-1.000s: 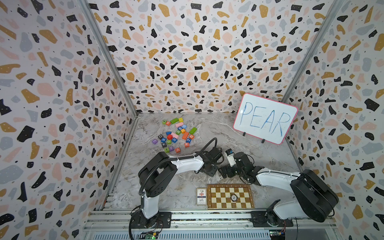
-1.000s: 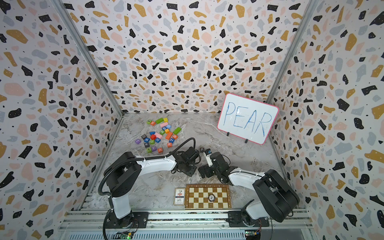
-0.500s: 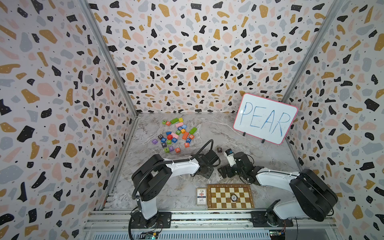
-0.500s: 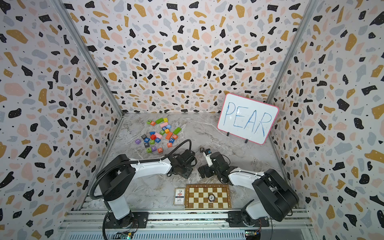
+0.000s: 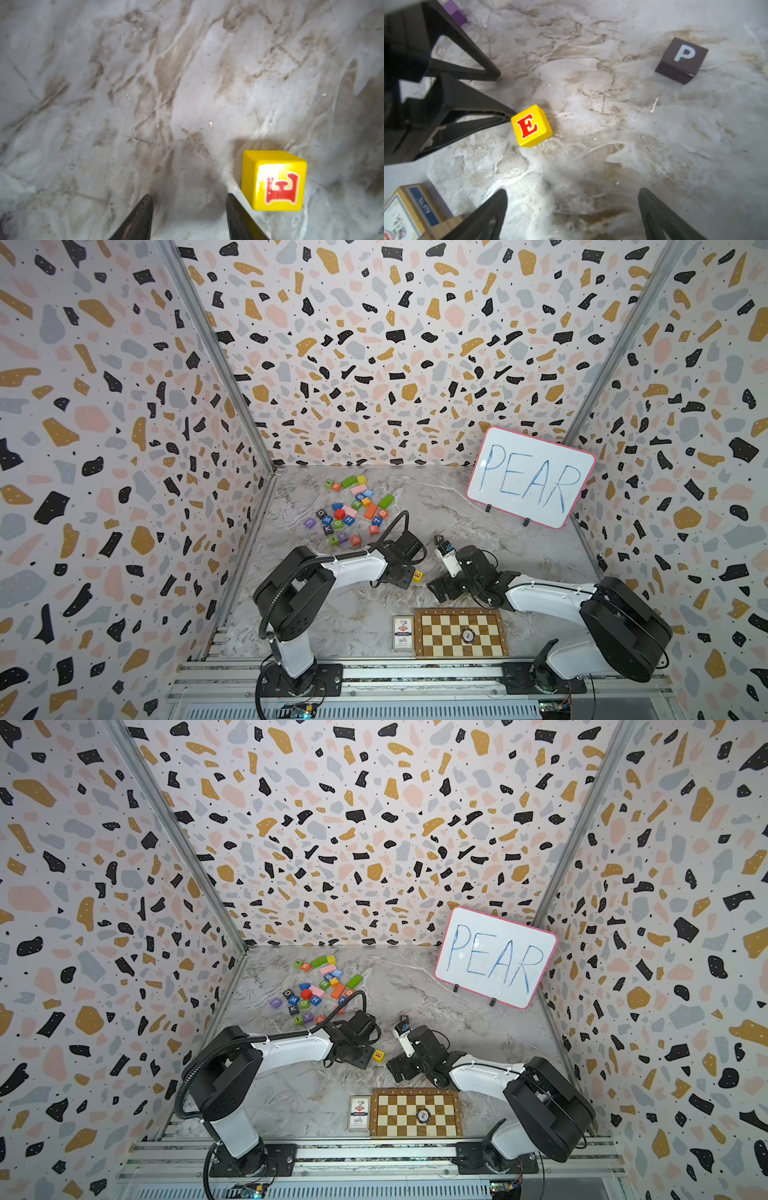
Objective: Spell the uppercase word “pear” with letter blocks
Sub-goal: Place the letter block at the center of the board, then pick up the letter block from the center of the board.
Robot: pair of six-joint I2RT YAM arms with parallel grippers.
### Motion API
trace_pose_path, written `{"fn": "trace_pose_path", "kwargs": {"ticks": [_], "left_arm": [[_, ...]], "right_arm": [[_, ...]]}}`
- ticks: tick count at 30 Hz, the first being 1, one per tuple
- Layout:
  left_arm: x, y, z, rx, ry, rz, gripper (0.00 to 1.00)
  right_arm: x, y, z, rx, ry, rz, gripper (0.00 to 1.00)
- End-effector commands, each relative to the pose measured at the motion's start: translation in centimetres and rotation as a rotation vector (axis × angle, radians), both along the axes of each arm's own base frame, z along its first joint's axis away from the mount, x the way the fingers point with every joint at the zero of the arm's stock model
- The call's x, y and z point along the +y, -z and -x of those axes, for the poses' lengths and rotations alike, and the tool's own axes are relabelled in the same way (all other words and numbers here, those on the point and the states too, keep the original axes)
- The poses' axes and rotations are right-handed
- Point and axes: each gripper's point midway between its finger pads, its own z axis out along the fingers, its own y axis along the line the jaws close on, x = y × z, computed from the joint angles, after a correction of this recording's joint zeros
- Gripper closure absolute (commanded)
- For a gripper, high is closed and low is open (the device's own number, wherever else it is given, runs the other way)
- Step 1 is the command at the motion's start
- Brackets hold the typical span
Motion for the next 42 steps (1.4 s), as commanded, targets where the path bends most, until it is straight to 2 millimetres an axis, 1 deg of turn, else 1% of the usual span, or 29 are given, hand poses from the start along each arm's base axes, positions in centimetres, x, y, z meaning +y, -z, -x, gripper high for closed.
{"fn": "trace_pose_path", "kwargs": {"ticks": [1, 2, 3, 4, 9, 12, 15, 16, 17, 22, 24, 30, 36, 40, 42], "left_arm": [[-0.1, -1.5, 1.1, 0.036, -0.047, 0.071, 0.41], [0.3, -1.9, 1.5, 0.051, -0.081, 0.086, 0.38], [0.9, -2.2, 2.1, 0.076, -0.124, 0.105, 0.33], [1.4, -2.4, 2.6, 0.100, -0.162, 0.126, 0.31], [3.8, -3.1, 4.3, 0.173, -0.282, 0.178, 0.21], [5.4, -3.7, 4.2, 0.151, -0.333, 0.191, 0.15], [6.5, -3.6, 4.2, 0.158, -0.367, 0.204, 0.10], [6.6, -3.6, 4.3, 0.162, -0.373, 0.203, 0.07], [6.8, -3.6, 4.3, 0.163, -0.375, 0.197, 0.00], [6.9, -3.6, 4.2, 0.160, -0.369, 0.188, 0.01], [6.8, -3.6, 4.2, 0.160, -0.366, 0.190, 0.01], [6.8, -3.6, 4.0, 0.158, -0.362, 0.190, 0.01], [6.6, -3.6, 3.7, 0.160, -0.360, 0.199, 0.01], [6.3, -3.9, 3.4, 0.151, -0.353, 0.209, 0.01], [5.9, -4.2, 3.2, 0.148, -0.346, 0.224, 0.01]], "right_arm": [[0.8, -0.4, -0.2, -0.030, -0.068, 0.075, 0.00], [1.1, -0.5, -0.4, -0.035, -0.087, 0.099, 0.00], [1.4, -0.4, -0.6, -0.040, -0.106, 0.130, 0.02], [1.7, -0.3, -1.0, -0.043, -0.121, 0.158, 0.03], [3.6, 0.6, -1.8, -0.002, -0.211, 0.248, 0.18], [4.2, 0.8, -2.4, -0.010, -0.227, 0.254, 0.22], [5.4, 0.3, -3.1, -0.021, -0.244, 0.237, 0.25], [5.7, 0.3, -3.2, -0.020, -0.249, 0.229, 0.26], [6.0, 0.2, -3.3, -0.018, -0.254, 0.223, 0.27], [6.8, 0.6, -3.4, -0.003, -0.272, 0.210, 0.32], [7.1, 0.7, -3.3, 0.005, -0.283, 0.202, 0.36], [7.2, 1.3, -3.2, 0.030, -0.290, 0.213, 0.52], [7.3, 0.6, -2.9, 0.043, -0.282, 0.188, 0.71], [7.1, 0.2, -2.8, 0.047, -0.259, 0.179, 0.74], [6.8, -0.3, -3.0, 0.048, -0.229, 0.174, 0.75]]}}
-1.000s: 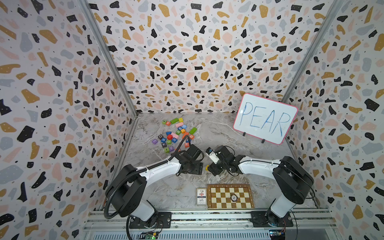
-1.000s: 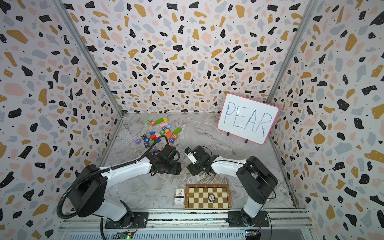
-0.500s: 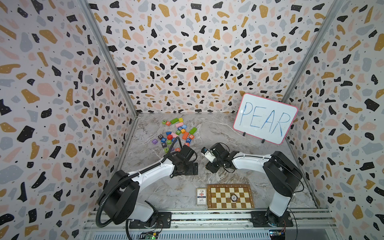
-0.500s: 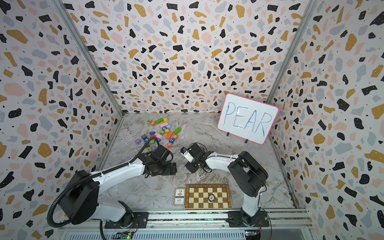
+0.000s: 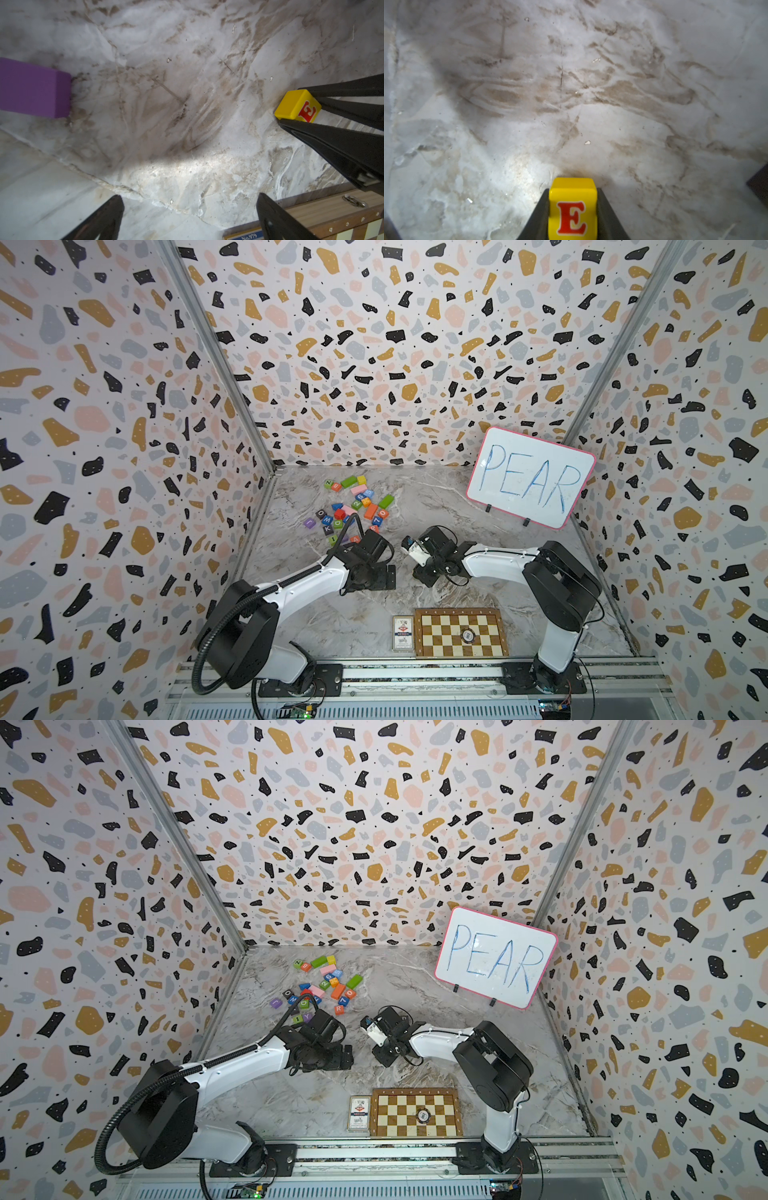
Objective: Spell the uppercase word “pear” with letter blocks
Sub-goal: Pick up the letter block from the center of the board.
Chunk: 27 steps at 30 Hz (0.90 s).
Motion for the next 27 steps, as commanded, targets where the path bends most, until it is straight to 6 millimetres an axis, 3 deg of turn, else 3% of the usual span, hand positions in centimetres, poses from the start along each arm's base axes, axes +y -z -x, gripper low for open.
{"fn": "trace_pose_path", "kwargs": {"ticks": [1, 5, 11, 14, 19, 27], "left_arm": [[-0.9, -0.8, -0.9, -0.016, 0.014, 0.033, 0.01], [-3.3, -2.5, -2.5, -0.047, 0.051, 0.115, 0.01], [-7.0, -4.5, -5.4, -0.091, 0.092, 0.227, 0.01], [-8.6, -5.1, -6.6, -0.102, 0.116, 0.268, 0.01], [-10.7, -5.3, -8.2, -0.094, 0.160, 0.301, 0.01], [-11.2, -4.6, -9.4, -0.072, 0.157, 0.350, 0.01]], "right_arm": [[0.0, -2.8, -0.1, -0.014, 0.049, -0.036, 0.75], [-2.1, -5.3, -2.0, -0.053, 0.194, -0.098, 0.76], [-9.7, -7.6, -6.8, -0.082, 0.526, -0.222, 0.87], [-11.9, -7.5, -8.7, -0.084, 0.622, -0.244, 0.87], [-13.2, -6.1, -11.0, -0.042, 0.695, -0.244, 0.89], [-12.8, -3.8, -12.3, 0.001, 0.726, -0.222, 0.89]]}}
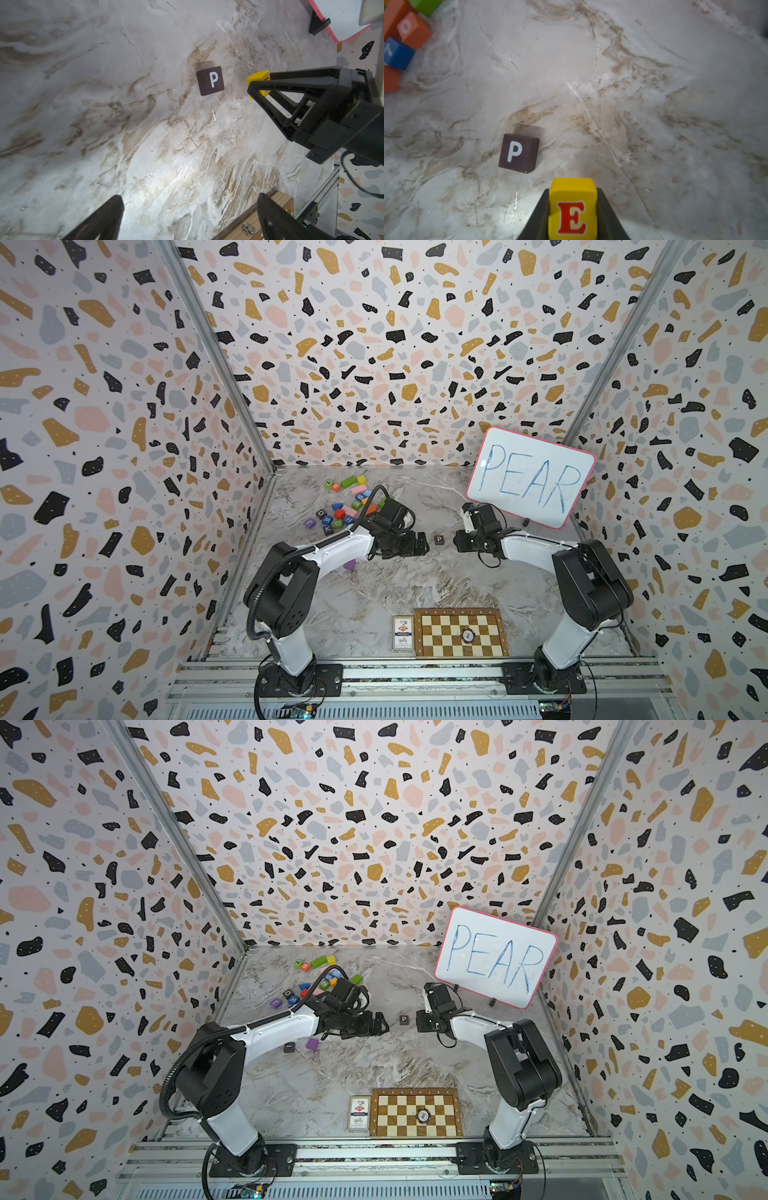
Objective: Spell the uppercase word “pear” with letter blocks
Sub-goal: Pick up the letter block from the center of the board, then place the letter block at the center of the board.
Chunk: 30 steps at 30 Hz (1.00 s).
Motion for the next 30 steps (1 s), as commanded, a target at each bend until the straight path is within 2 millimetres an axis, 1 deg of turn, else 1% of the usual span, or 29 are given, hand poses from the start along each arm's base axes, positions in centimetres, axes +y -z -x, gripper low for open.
{"fn": "trace_pose_path", "kwargs": {"ticks": [1, 6, 12, 16, 21, 26, 30], "left_arm": [[-0.6, -0.8, -0.8, -0.015, 0.017, 0.054, 0.01], [-0.1, -0.4, -0.7, -0.005, 0.011, 0.058, 0.01], [0.7, -0.1, -0.4, 0.000, -0.005, 0.062, 0.01], [1.1, 0.1, -0.2, 0.005, -0.014, 0.068, 0.01], [1.5, 0.2, 0.0, -0.002, -0.022, 0.065, 0.01], [1.6, 0.1, 0.2, -0.003, -0.024, 0.071, 0.01], [1.4, -0.1, 0.3, -0.005, -0.022, 0.078, 0.01]], "right_arm": [[0.7, -1.7, -1.6, -0.037, 0.023, -0.041, 0.89], [1.1, -0.8, -2.0, -0.021, 0.033, -0.035, 0.88], [2.2, -0.1, -2.2, -0.009, 0.018, -0.025, 0.86], [2.2, 0.0, -2.5, -0.002, 0.023, -0.028, 0.85], [2.6, 0.3, -2.5, 0.010, 0.014, -0.041, 0.85], [2.7, 0.7, -2.4, 0.020, 0.017, -0.035, 0.83], [2.4, 0.6, -2.5, 0.015, 0.027, -0.026, 0.80]]}}
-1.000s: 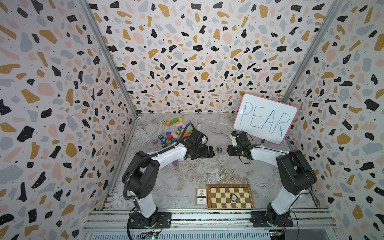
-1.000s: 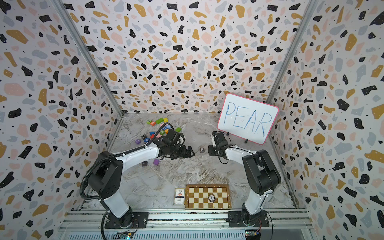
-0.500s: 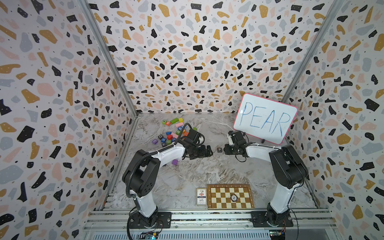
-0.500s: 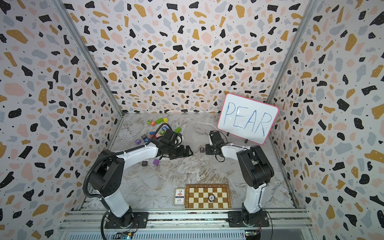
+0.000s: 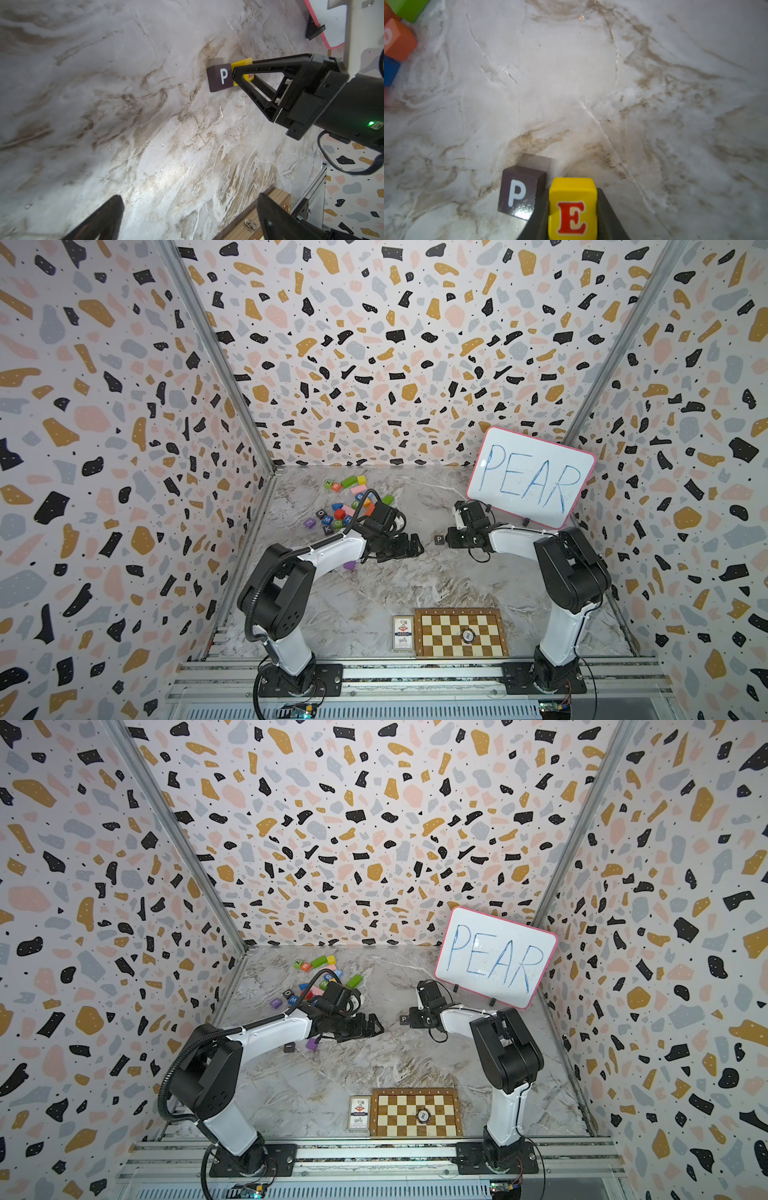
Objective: Spell the uppercase word “pear” with letter blocks
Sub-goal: Place the letter block at the center of the board.
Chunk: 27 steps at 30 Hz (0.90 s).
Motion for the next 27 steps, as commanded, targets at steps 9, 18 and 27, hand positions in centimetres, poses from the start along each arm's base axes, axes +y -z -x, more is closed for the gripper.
{"fn": "trace_pose_path", "kwargs": {"ticks": [9, 18, 27], "left_arm": [[0.04, -1.19, -0.03, -0.021, -0.004, 0.030, 0.01], [0.19, -1.11, 0.26, -0.017, -0.013, 0.036, 0.01], [0.39, -1.31, 0.54, -0.022, -0.021, 0.045, 0.01]], "right_arm": [[0.09, -1.14, -0.50, -0.021, 0.032, 0.018, 0.77], [0.26, -1.19, -0.34, -0.022, 0.040, 0.033, 0.74], [0.56, -1.20, -0.22, -0.023, 0.046, 0.030, 0.64]]}}
